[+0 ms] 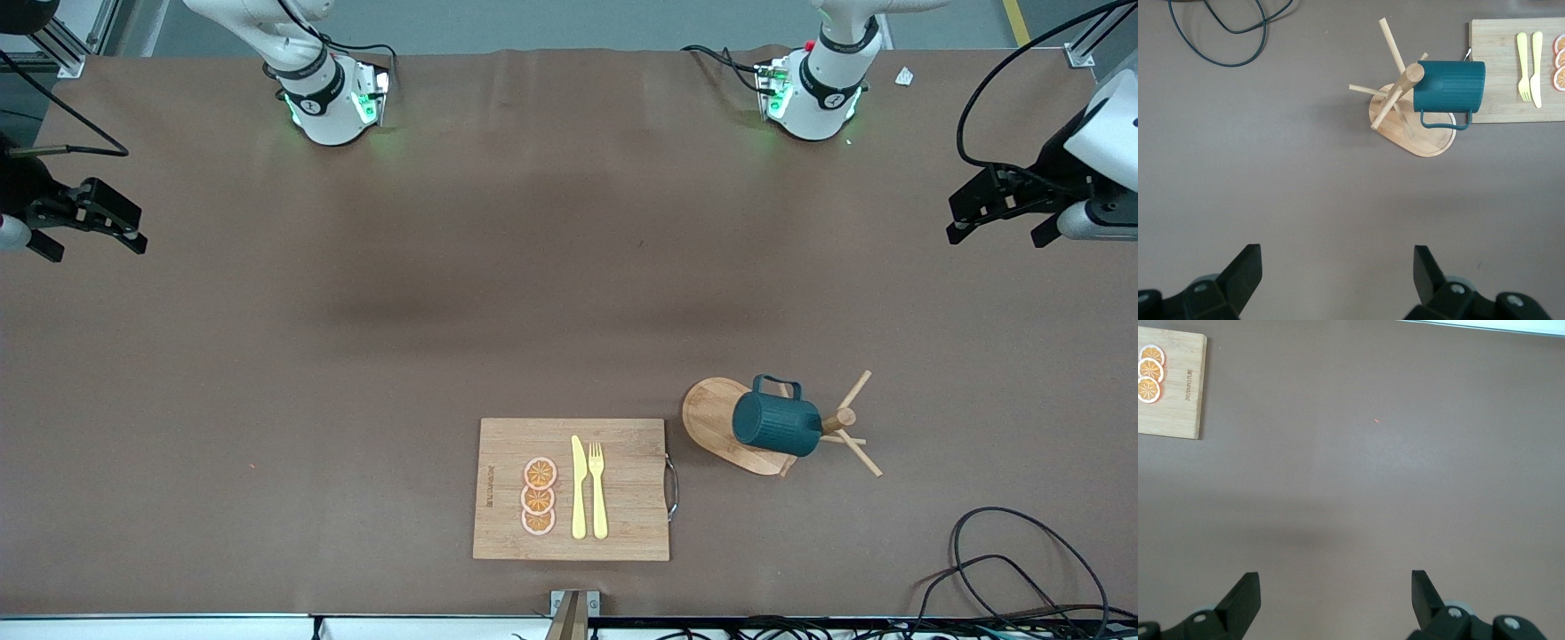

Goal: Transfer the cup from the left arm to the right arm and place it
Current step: 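Reach the left gripper toward the teal mug on the wooden stand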

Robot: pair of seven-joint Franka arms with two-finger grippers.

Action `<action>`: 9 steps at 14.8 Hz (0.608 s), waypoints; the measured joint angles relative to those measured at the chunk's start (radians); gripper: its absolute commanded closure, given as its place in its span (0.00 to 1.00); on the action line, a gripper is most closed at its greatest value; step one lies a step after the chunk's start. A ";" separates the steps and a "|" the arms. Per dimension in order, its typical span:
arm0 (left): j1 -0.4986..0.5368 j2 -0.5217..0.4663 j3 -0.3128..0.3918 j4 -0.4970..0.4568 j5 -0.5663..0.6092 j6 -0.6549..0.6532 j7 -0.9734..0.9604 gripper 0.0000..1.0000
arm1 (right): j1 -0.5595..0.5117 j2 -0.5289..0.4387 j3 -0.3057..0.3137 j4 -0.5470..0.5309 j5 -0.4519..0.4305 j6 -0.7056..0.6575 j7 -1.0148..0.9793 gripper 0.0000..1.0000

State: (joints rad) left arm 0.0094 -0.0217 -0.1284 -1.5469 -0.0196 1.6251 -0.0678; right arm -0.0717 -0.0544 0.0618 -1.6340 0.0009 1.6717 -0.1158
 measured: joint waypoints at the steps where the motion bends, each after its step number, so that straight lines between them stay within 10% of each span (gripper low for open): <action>1: 0.000 0.000 -0.002 0.000 0.003 0.000 0.000 0.00 | 0.000 0.000 0.000 0.000 0.000 -0.001 -0.001 0.00; 9: 0.000 0.012 -0.020 -0.002 0.009 0.001 -0.097 0.00 | 0.000 0.000 -0.002 0.000 0.000 -0.010 -0.012 0.00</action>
State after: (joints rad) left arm 0.0090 -0.0099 -0.1486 -1.5493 -0.0110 1.6264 -0.1644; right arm -0.0717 -0.0544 0.0600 -1.6337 0.0009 1.6617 -0.1281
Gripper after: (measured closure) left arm 0.000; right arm 0.000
